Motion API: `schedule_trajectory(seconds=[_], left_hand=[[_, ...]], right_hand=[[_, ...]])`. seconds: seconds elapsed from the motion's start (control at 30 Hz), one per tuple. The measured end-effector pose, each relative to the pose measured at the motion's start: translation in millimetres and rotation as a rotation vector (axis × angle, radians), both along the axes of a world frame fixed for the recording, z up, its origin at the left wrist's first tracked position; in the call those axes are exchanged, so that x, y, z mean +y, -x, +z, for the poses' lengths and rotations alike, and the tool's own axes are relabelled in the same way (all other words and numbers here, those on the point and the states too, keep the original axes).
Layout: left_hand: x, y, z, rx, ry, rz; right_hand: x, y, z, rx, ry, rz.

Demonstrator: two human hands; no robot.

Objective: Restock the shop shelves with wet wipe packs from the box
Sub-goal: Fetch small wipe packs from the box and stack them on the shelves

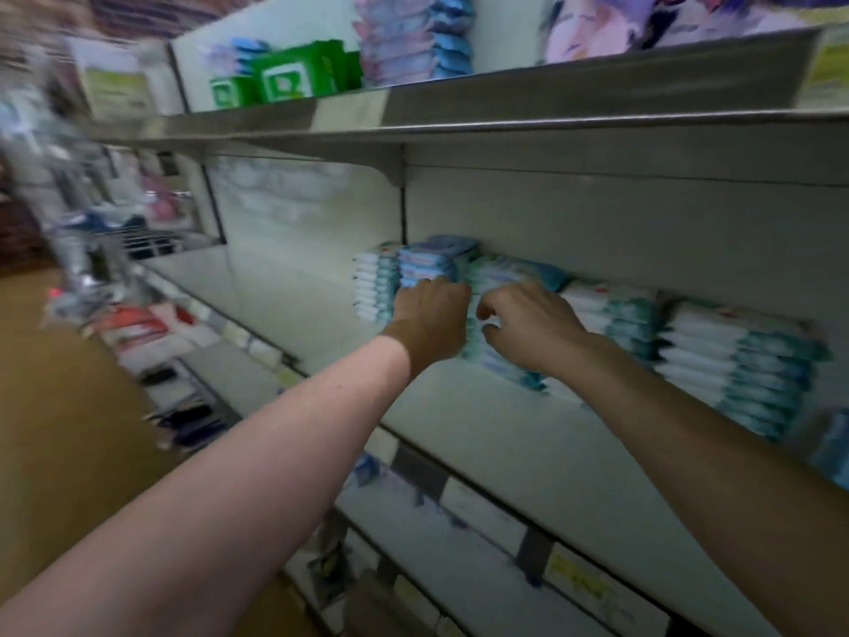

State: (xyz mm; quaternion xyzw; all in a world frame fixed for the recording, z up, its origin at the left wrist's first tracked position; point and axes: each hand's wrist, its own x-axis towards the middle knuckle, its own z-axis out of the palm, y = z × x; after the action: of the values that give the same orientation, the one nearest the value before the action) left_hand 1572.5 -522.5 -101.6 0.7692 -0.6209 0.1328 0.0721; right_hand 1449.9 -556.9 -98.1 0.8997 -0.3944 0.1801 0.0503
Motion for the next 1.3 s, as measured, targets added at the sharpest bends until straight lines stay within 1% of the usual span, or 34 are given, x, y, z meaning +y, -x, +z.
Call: schedule_trajectory(seconds=[0.13, 0.27, 0.43, 0.57, 0.7, 0.8, 0.9, 1.1, 1.17, 1.3], left_hand=[[57.4, -56.5, -5.9, 0.047, -0.049, 0.146], [129.2, -114.9, -10.9, 0.062, -0.063, 0.288], [238.1, -186.2, -16.7, 0.086, -0.089, 0.446], [322.4, -235.5, -29.5, 0.109, -0.133, 0.570], [406.6, -275.2, -48.0, 0.131, -0.169, 0.695], [468.3, -300.3, -68.0, 0.153, -0.188, 0.819], [525.6, -319.8, -90.6, 0.183, -0.206, 0.963], [628.6, -349.6, -128.7, 0.341, -0.305, 1.164], [655.4, -358.7, -141.1, 0.401, -0.338, 1.226], [698.3, -381.0, -169.4, 0.516, -0.338, 1.353]], right_hand=[[38.1, -63.4, -6.5, 0.032, -0.019, 0.133], [94.2, -134.0, -8.7, 0.083, -0.046, 0.266], [189.0, -222.1, -17.3, 0.152, -0.081, 0.445], [266.7, -286.2, -29.4, 0.205, -0.061, 0.561], [342.6, -339.1, -47.8, 0.224, -0.059, 0.648], [396.3, -375.3, -67.6, 0.232, -0.087, 0.750], [451.3, -405.6, -88.1, 0.283, -0.116, 0.878], [548.3, -460.4, -124.9, 0.463, -0.159, 1.168], [572.9, -476.8, -134.6, 0.531, -0.172, 1.242], [609.3, -511.8, -158.9, 0.622, -0.153, 1.338]])
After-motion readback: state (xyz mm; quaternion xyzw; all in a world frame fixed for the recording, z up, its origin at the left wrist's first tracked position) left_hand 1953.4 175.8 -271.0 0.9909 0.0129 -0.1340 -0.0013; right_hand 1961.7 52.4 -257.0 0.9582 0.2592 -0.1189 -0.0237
